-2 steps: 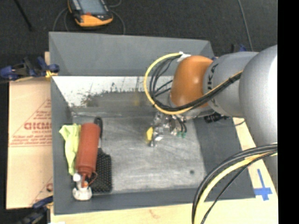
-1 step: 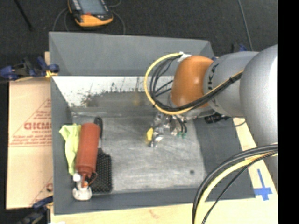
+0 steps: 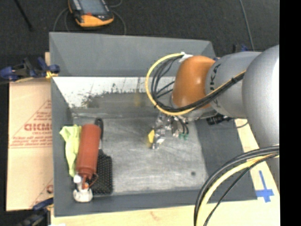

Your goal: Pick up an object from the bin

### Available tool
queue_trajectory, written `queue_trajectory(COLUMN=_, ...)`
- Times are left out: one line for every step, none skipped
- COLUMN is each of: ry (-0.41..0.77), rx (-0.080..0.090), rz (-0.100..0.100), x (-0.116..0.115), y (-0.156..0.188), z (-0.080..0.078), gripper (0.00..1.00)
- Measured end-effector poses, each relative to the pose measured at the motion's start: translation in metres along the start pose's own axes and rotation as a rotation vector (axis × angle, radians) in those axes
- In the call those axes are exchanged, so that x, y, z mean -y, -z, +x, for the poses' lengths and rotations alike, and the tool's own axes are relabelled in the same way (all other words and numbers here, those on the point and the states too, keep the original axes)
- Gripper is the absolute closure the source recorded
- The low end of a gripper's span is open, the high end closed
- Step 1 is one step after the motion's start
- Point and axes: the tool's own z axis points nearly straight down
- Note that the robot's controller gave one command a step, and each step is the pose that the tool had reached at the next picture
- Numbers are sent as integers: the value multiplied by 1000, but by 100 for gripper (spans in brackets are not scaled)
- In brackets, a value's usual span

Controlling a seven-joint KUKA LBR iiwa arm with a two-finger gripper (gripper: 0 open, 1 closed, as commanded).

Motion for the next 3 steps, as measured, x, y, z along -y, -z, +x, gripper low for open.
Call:
queue_trajectory(ry=1, rx=-18, rz=2, x=1, y=14, z=3, gripper=100)
queue_trajectory(ry=2, rx=-13, rz=2, x=1, y=35, z=1, gripper=100)
queue_trajectory(ry=3, rx=-6, rz=1, x=1, y=45, z=-1, gripper=100)
